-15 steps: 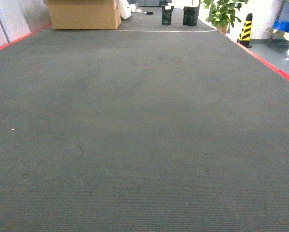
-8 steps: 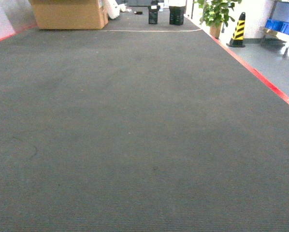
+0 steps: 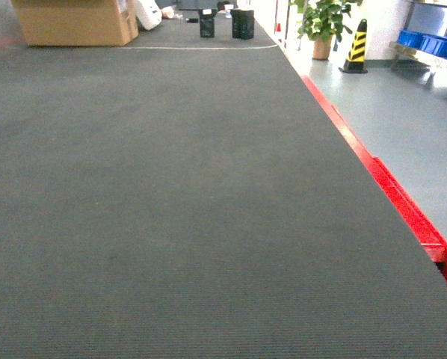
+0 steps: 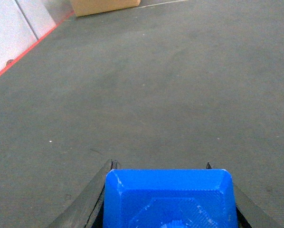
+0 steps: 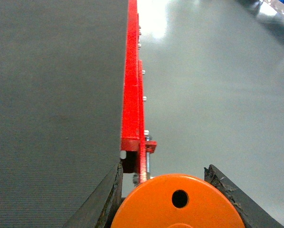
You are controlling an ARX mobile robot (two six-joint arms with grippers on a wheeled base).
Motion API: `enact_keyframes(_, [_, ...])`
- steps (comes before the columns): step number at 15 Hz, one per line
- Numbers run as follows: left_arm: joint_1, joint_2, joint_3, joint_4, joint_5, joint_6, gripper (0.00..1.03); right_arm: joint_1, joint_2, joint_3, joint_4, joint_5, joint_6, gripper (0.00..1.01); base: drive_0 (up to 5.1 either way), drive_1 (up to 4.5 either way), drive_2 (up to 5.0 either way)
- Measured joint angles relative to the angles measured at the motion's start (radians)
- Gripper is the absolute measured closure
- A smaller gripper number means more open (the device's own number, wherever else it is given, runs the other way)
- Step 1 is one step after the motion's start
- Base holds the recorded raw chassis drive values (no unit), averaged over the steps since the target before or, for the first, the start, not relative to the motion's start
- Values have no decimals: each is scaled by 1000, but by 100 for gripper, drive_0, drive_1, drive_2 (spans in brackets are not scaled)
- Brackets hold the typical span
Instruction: Sort blue parts and orange caps into right shelf containers
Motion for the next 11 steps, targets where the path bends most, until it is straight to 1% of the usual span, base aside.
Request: enact_keyframes(11, [0,2,0,-1,0,0,58,0,0,0,0,0,0,57,507,-239,-239])
